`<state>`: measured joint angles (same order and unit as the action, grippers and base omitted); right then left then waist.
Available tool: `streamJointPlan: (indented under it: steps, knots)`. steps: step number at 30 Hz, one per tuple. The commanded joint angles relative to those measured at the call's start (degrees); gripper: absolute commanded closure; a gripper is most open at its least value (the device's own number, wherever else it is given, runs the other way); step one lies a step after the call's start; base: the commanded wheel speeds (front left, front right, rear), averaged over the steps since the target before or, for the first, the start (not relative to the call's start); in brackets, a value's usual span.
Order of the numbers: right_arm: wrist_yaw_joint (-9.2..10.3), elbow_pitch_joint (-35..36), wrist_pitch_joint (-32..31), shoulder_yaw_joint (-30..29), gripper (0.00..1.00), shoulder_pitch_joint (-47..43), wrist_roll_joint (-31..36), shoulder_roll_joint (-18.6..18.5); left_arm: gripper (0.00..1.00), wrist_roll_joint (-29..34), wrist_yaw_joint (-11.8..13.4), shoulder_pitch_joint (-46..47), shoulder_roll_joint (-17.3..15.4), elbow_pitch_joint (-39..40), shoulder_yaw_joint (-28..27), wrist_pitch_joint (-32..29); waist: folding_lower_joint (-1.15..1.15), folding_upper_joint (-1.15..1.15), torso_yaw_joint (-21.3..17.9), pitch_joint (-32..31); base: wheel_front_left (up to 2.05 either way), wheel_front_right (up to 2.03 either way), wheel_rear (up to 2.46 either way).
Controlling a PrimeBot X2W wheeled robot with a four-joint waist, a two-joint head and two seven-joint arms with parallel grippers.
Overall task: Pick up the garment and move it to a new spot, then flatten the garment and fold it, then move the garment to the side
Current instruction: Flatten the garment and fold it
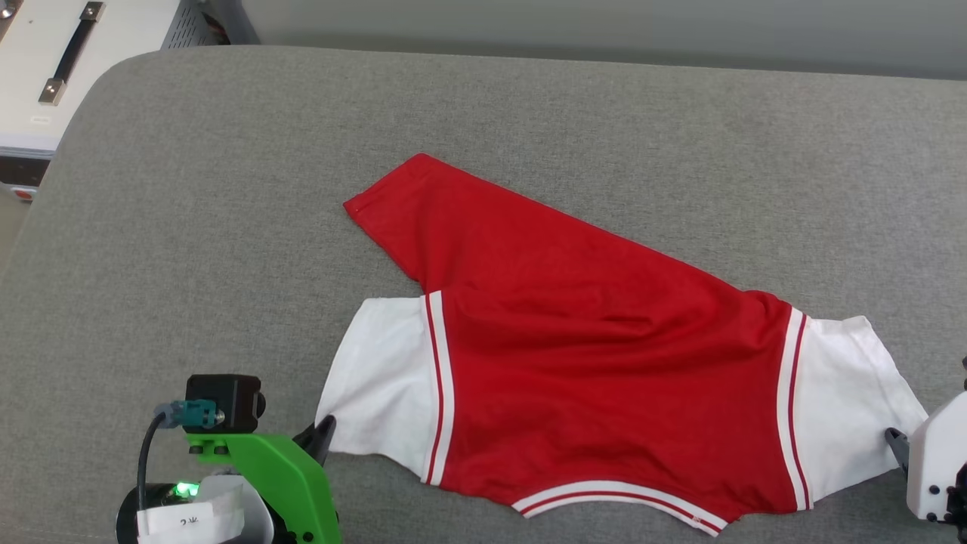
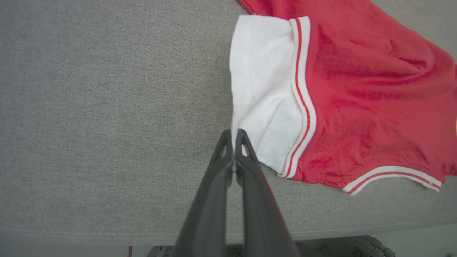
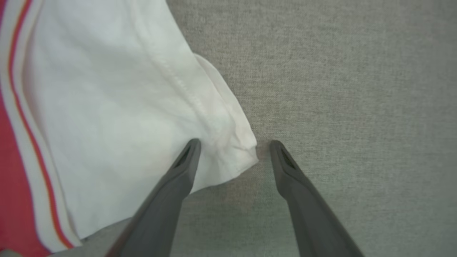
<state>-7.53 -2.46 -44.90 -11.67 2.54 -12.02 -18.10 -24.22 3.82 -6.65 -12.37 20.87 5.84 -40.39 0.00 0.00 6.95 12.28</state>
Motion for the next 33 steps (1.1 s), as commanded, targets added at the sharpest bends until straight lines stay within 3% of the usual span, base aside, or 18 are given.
streamJointPlan:
  steps: [1,7,8,9,11,20,33]
  knots:
    - [0.04,-0.59,-0.37,0.48,0.0,0.43,-0.32,-0.06,1.0,-0.33,0.18,0.4,0.23,0.18,0.09,-0.03,0.0,0.0,0.52,0.56,0.0,0.0,0.0]
    - [0.04,-2.77,-2.34,2.41,0.0,-0.89,-2.76,0.35,1.0,-0.25,0.52,0.6,0.13,0.23,0.2,-0.16,0.0,0.0,0.68,0.85,0.0,0.0,0.0]
    - [0.04,-3.01,-2.66,2.6,0.3,-1.11,-3.08,0.37,1.0,-0.23,0.57,0.63,0.06,0.23,0.15,-0.22,0.0,0.0,0.66,0.8,0.0,0.0,0.0]
    - [0.04,-3.25,-2.79,2.81,0.67,-1.31,-3.35,0.25,1.0,-0.23,0.67,0.66,0.0,0.24,0.09,-0.29,0.0,0.0,0.6,0.71,0.0,0.0,0.0]
    - [0.04,-3.66,-2.48,3.1,1.0,-1.32,-3.96,0.08,1.0,-0.26,0.81,0.64,-0.13,0.3,-0.04,-0.43,0.0,0.0,0.41,0.42,0.0,0.0,0.0]
    - [0.04,-0.93,3.4,2.56,1.0,-0.02,-6.61,-1.58,1.0,-1.09,0.51,0.86,-1.27,1.22,-1.44,0.02,0.0,0.0,-0.59,-3.72,0.0,0.0,0.0]
    - [0.04,9.07,9.26,4.4,1.0,4.15,-10.02,-10.17,1.0,-2.22,-2.72,7.77,-7.2,4.89,-6.2,1.28,0.0,0.0,-2.69,-12.69,0.0,0.0,0.0]
